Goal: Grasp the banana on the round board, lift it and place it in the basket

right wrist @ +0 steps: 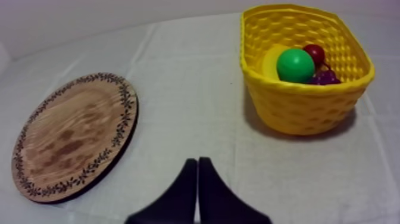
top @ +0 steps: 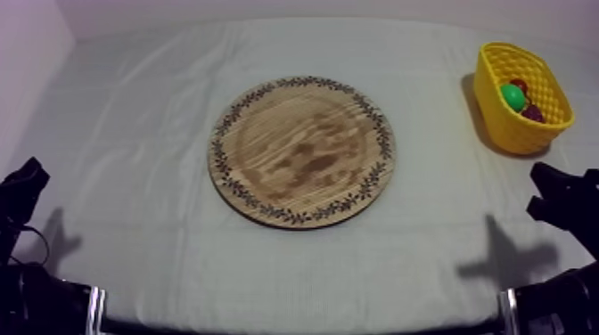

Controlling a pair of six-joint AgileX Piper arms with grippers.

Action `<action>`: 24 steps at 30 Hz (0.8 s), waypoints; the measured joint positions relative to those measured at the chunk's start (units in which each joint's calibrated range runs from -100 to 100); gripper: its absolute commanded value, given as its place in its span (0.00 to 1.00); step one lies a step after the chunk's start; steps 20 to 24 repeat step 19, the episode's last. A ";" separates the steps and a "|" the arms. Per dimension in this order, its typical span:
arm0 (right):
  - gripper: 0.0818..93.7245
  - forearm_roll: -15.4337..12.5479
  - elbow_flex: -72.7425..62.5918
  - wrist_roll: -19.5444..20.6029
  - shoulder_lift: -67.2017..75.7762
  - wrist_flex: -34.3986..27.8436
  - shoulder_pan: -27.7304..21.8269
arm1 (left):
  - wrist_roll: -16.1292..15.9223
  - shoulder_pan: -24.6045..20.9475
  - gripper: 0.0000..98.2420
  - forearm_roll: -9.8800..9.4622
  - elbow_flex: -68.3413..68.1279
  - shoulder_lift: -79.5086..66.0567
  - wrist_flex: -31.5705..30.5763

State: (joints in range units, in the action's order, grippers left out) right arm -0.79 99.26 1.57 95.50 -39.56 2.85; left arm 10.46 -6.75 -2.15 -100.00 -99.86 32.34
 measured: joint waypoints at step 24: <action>0.00 -0.36 0.38 -13.06 0.21 1.11 -0.27 | 0.00 0.00 0.00 0.00 0.00 0.00 0.00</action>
